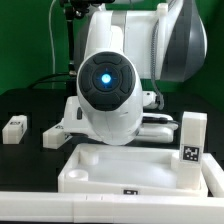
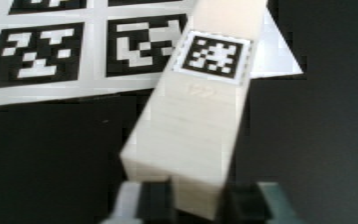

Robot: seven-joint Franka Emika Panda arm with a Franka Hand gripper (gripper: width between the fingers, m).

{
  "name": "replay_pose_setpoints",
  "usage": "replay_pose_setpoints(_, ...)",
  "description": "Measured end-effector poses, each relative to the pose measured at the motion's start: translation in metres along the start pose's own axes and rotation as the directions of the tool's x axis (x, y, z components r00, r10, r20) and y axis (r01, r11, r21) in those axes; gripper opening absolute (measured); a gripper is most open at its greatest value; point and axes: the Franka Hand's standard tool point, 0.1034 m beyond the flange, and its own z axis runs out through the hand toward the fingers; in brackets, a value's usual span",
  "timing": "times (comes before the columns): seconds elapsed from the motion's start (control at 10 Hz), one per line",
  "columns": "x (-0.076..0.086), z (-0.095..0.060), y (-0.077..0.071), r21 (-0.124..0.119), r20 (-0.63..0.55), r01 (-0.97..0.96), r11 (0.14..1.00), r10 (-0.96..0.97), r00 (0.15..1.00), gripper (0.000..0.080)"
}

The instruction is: Assemble desk

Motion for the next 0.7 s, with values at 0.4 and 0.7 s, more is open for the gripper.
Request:
replay_pose_setpoints(0.4,-0.009,-0.021,0.0,0.0,-0.036,0.051,0.999,-0.051,0.998,0.0002)
replay_pose_setpoints(0.7,-0.035,-0.063,-0.004,0.004,-0.094,0.121,0.993,-0.12,0.988,0.0001)
